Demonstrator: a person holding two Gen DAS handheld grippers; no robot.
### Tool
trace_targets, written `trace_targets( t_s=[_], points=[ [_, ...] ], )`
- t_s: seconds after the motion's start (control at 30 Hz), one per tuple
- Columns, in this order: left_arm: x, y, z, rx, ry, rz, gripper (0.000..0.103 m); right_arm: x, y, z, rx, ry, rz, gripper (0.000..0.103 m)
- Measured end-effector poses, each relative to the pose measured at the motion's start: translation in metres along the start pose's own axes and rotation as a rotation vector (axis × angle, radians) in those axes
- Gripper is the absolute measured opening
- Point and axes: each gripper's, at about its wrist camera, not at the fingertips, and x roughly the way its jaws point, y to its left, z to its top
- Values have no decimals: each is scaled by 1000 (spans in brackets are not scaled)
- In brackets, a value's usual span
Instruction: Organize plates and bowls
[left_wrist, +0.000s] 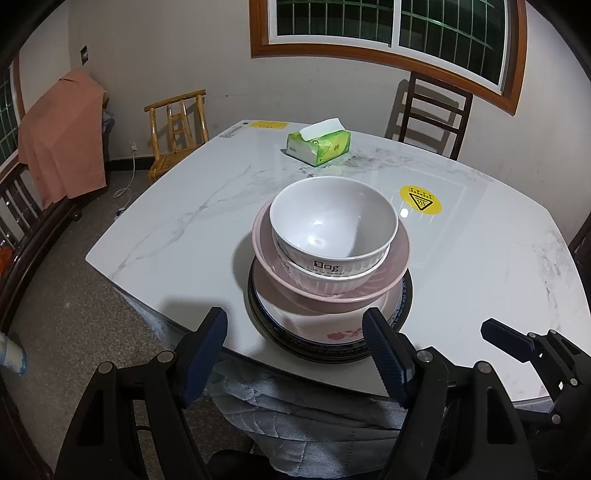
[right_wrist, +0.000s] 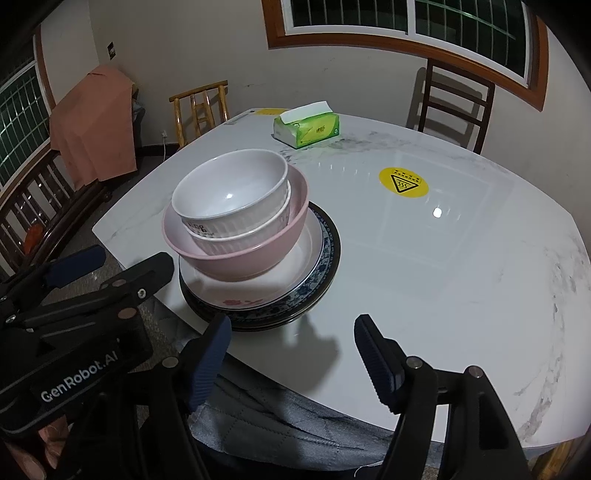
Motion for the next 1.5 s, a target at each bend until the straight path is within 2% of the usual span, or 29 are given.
trace_targets(
  t_s=[1.1,1.5],
  points=[
    [8,3,-2,-7,4,-10,73,7,3,1,13,22,11,71],
    [9,1,-3,11,0,-44,73,7,5,2,7,25,2,71]
  ],
)
